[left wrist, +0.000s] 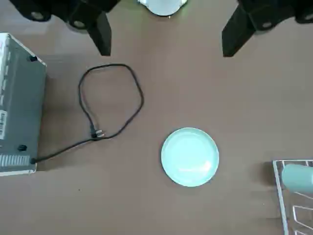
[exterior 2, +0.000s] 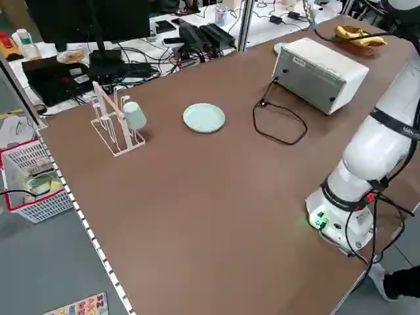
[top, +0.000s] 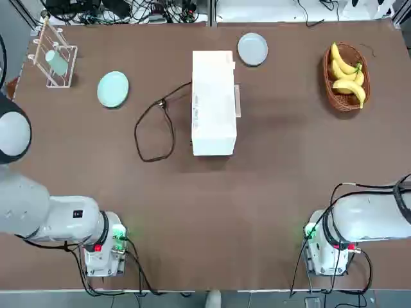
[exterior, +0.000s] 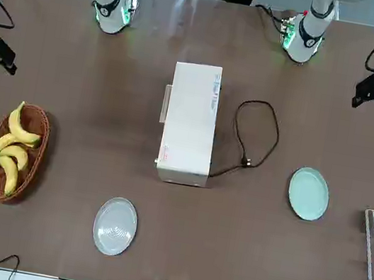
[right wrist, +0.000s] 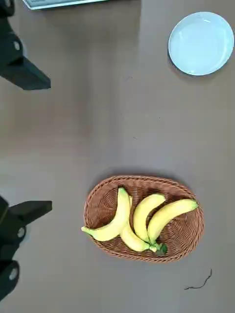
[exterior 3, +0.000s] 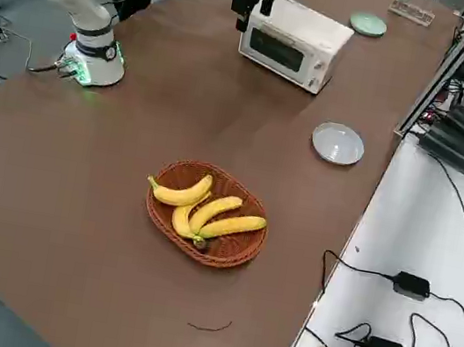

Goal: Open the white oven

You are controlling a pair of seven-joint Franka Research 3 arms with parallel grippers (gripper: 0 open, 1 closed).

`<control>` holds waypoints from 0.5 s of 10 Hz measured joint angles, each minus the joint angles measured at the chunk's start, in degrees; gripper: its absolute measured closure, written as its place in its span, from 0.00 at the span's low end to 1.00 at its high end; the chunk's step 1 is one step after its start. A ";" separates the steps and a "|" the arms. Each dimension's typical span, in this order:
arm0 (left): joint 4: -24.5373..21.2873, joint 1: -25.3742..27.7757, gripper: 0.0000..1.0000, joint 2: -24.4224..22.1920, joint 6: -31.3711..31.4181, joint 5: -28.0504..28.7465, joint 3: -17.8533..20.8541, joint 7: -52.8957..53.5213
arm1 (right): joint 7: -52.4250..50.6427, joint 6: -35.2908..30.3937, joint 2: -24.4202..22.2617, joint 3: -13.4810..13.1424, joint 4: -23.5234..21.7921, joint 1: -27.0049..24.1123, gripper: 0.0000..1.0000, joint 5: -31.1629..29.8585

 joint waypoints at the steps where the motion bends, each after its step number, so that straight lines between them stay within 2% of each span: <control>1: 0.01 0.04 0.00 0.00 0.00 0.22 0.01 0.00 | 0.00 0.00 0.00 0.00 0.00 0.00 0.00 0.00; 3: 0.02 -0.07 0.00 0.00 0.00 0.26 -0.06 -0.10 | 0.00 -0.01 0.00 0.00 -0.16 0.01 0.00 0.00; 5: -0.13 -1.56 0.00 0.56 -0.08 0.17 -2.04 -1.99 | 0.00 -0.01 0.01 0.04 -0.40 0.03 0.03 0.00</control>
